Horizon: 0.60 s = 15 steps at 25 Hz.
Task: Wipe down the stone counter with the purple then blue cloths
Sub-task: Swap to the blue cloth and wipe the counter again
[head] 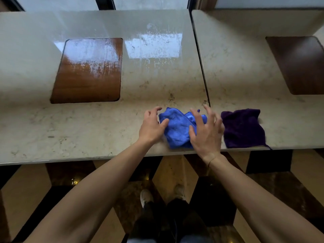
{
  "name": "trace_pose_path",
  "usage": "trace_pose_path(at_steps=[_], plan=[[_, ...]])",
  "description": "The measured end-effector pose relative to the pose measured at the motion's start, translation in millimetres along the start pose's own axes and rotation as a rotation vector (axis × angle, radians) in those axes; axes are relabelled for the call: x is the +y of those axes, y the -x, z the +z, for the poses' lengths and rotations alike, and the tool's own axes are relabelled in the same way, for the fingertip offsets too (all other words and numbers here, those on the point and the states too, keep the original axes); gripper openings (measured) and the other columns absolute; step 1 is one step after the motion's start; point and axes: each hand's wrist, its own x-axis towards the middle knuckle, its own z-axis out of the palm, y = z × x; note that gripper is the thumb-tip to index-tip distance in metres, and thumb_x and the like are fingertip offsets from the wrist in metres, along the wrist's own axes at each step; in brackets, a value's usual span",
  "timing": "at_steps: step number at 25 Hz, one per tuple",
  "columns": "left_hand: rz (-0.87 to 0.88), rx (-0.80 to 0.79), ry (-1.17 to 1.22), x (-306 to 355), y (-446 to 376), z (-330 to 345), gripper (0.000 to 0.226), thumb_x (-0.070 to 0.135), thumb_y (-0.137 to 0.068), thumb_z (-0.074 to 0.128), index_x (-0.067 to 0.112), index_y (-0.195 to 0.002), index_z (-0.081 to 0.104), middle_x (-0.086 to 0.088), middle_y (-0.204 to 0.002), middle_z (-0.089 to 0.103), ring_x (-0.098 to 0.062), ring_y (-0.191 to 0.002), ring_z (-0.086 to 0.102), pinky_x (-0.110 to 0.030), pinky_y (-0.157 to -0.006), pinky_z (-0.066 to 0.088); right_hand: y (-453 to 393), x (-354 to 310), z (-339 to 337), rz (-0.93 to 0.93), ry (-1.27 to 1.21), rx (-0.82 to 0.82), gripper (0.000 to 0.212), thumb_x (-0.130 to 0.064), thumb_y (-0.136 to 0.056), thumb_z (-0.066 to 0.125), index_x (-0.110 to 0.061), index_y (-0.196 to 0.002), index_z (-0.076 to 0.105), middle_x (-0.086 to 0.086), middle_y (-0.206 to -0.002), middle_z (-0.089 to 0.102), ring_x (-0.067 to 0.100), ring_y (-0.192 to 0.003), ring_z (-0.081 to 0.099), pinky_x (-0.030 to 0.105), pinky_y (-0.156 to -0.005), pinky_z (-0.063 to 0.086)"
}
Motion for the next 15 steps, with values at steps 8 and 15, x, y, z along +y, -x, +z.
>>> trace_pose_path(at_steps=[8,15], plan=[[0.104,0.249,-0.413,-54.5,-20.0,-56.7,0.042,0.038,-0.095,0.055,0.024,-0.134,0.053,-0.007,-0.131,0.048,-0.025,-0.121,0.045,-0.042,-0.097,0.045,13.4,-16.6,61.9,-0.108,0.177,-0.354,0.071,-0.083,-0.085,0.019,-0.057,-0.149,0.001,-0.011,-0.166,0.004,0.038,-0.149,-0.006,0.08,-0.105,0.003],[0.185,0.192,-0.728,-78.6,-75.0,-90.0,0.046,0.05,-0.093,0.052,0.039,-0.138,0.047,-0.007,-0.153,0.028,-0.036,-0.142,0.019,-0.068,-0.113,0.018,10.1,-21.9,75.4,-0.073,0.172,-0.2,0.063,-0.07,-0.09,0.037,-0.053,-0.149,0.025,-0.008,-0.16,0.029,0.035,-0.148,0.017,0.078,-0.104,0.015]])
